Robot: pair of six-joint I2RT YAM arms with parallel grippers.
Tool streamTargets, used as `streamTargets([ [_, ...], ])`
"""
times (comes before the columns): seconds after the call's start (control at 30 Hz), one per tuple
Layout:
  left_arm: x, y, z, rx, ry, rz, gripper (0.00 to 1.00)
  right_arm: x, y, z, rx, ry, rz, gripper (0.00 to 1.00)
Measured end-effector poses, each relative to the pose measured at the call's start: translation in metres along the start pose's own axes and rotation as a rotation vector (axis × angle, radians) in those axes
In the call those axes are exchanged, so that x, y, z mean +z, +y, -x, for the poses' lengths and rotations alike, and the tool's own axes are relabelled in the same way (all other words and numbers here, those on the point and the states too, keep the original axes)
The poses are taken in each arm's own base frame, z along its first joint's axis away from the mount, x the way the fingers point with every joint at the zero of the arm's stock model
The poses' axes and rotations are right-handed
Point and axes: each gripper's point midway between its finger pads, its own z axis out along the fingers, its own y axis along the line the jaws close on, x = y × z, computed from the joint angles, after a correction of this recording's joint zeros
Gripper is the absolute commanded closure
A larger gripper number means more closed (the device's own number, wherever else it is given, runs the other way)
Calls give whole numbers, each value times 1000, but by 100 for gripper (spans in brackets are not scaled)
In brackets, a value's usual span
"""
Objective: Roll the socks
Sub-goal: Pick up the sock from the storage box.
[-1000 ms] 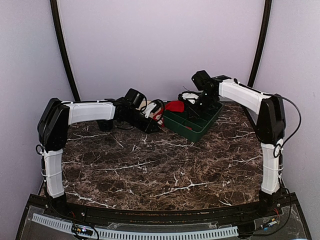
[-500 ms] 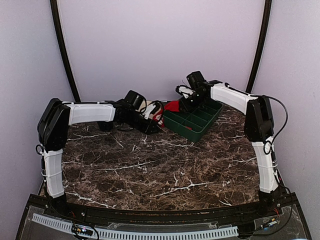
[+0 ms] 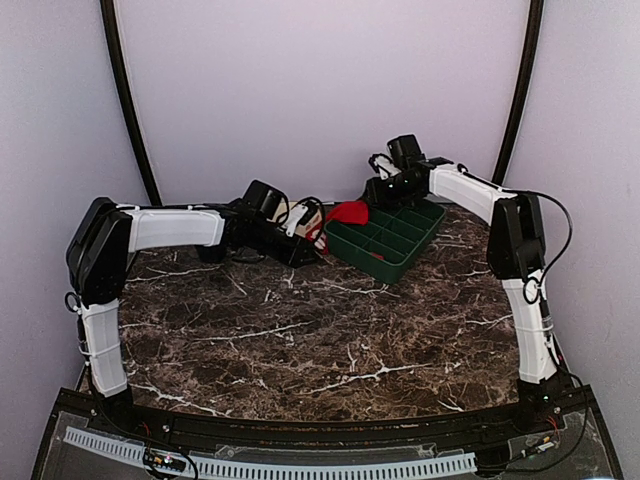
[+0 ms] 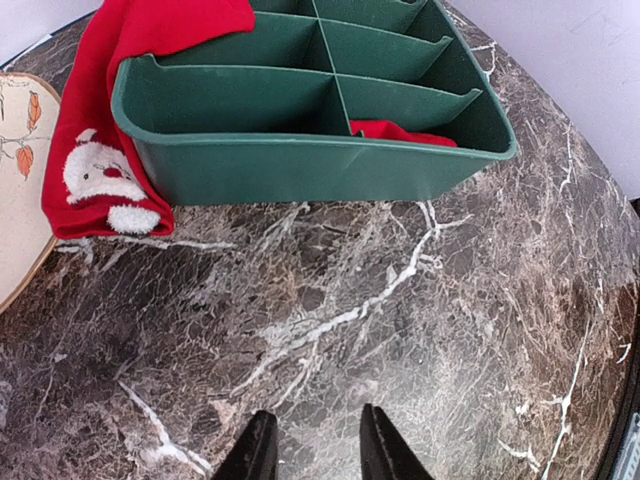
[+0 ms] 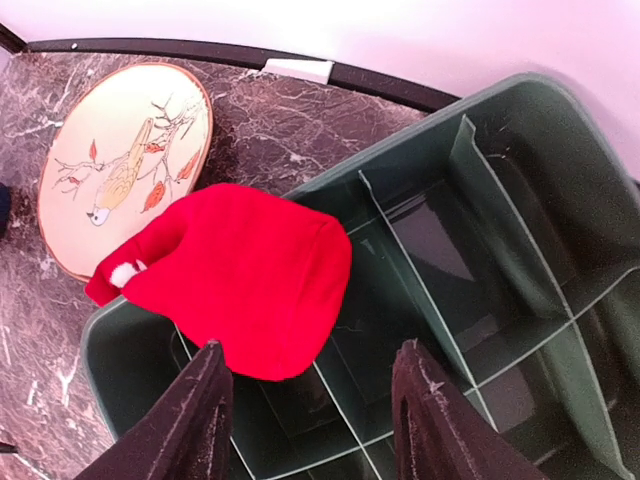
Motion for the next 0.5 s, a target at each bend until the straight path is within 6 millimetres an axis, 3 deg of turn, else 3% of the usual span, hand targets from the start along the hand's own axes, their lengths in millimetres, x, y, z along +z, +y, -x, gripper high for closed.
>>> streamTargets([
  [0.5,-1,-1,4,-6,-22,-6,70,32,-3,-26,186,63,130,53],
])
